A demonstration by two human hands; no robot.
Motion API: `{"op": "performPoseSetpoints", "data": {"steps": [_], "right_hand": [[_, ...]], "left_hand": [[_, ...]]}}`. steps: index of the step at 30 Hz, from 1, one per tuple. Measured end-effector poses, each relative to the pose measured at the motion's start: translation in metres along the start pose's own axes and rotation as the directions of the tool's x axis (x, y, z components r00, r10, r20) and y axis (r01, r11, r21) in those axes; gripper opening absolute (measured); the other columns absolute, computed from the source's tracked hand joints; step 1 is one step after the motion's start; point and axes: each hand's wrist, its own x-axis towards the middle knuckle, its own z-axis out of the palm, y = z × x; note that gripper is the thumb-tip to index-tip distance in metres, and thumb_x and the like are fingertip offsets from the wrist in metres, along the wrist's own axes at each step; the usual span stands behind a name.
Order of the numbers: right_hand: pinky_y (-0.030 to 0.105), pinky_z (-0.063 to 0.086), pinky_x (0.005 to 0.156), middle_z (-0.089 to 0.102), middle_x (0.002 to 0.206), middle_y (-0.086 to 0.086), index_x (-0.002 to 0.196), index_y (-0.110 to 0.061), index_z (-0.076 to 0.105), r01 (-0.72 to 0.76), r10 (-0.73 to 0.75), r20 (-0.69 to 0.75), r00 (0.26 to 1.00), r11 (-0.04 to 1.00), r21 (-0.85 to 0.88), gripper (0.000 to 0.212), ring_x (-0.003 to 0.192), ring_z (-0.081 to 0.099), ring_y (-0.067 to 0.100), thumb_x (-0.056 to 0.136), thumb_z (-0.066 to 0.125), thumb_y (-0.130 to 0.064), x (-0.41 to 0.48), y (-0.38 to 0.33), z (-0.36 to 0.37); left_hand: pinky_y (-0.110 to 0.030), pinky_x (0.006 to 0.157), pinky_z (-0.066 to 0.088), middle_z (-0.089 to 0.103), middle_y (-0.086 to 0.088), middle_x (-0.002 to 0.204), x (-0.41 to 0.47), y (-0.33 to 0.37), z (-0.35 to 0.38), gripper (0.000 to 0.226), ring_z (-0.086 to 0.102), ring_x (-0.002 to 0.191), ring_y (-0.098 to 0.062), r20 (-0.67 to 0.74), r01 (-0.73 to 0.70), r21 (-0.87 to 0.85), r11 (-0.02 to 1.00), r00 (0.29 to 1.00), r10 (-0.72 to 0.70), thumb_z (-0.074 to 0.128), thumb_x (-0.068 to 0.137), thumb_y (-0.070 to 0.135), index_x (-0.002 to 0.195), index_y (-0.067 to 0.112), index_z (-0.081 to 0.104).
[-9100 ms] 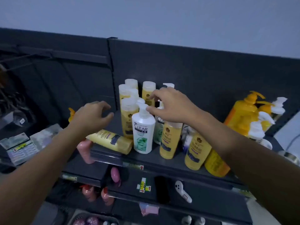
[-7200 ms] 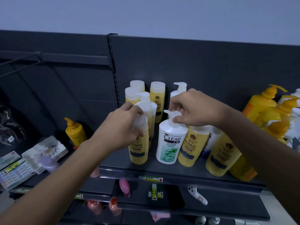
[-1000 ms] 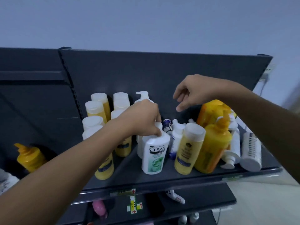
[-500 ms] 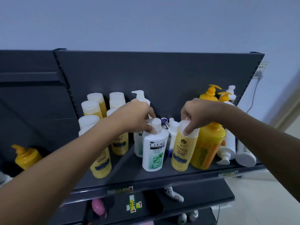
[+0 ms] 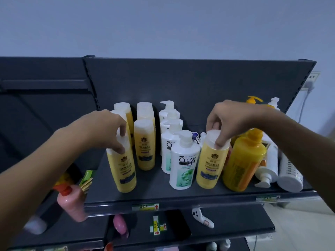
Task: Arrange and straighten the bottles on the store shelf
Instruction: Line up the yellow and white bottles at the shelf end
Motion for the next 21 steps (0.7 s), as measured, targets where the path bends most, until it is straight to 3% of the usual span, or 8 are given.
{"op": "performPoseSetpoints", "data": {"steps": [6, 12, 17, 21], "right_hand": [[0.036, 0.065, 0.072, 0.079, 0.084, -0.016, 0.091, -0.028, 0.079, 0.135, -0.133, 0.064, 0.989, 0.991, -0.024, 0.032, 0.077, 0.077, 0.010, 0.062, 0.092, -0.033, -0.019, -0.042, -0.043], [0.036, 0.064, 0.077, 0.080, 0.087, -0.011, 0.099, -0.026, 0.079, 0.268, -0.273, 0.070, 0.959, 0.961, 0.073, 0.032, 0.079, 0.078, 0.012, 0.070, 0.089, -0.017, -0.009, -0.077, -0.039], [0.036, 0.065, 0.072, 0.079, 0.088, -0.012, 0.098, -0.031, 0.080, 0.301, -0.300, -0.026, 0.954, 0.953, 0.042, 0.036, 0.075, 0.078, 0.014, 0.063, 0.091, -0.032, 0.030, -0.111, -0.027], [0.035, 0.065, 0.069, 0.073, 0.089, -0.014, 0.110, -0.028, 0.077, 0.309, -0.306, -0.102, 0.947, 0.951, 0.022, 0.051, 0.078, 0.076, 0.016, 0.062, 0.092, -0.036, 0.063, -0.131, -0.010]], "left_hand": [[-0.038, 0.082, 0.057, 0.064, 0.013, 0.097, 0.002, -0.002, 0.009, 0.061, 0.062, 0.090, -0.015, -0.067, 0.040, -0.083, 0.996, 0.997, -0.046, 0.079, 0.060, 0.072, 0.111, 0.042, 0.065], [-0.031, 0.073, 0.053, 0.065, 0.016, 0.097, -0.004, -0.009, 0.014, 0.046, 0.060, 0.089, -0.009, -0.050, 0.021, -0.239, 0.971, 0.998, -0.034, 0.086, 0.062, 0.054, 0.103, 0.045, 0.066], [-0.030, 0.078, 0.057, 0.064, 0.017, 0.098, -0.016, -0.020, 0.009, 0.045, 0.062, 0.087, -0.004, 0.006, 0.015, -0.340, 0.940, 1.000, -0.014, 0.090, 0.067, 0.040, 0.106, 0.042, 0.069], [-0.028, 0.081, 0.056, 0.065, 0.016, 0.103, -0.021, -0.027, 0.008, 0.044, 0.061, 0.091, -0.004, 0.013, 0.007, -0.321, 0.947, 1.000, -0.003, 0.090, 0.069, 0.037, 0.108, 0.043, 0.071]]}}
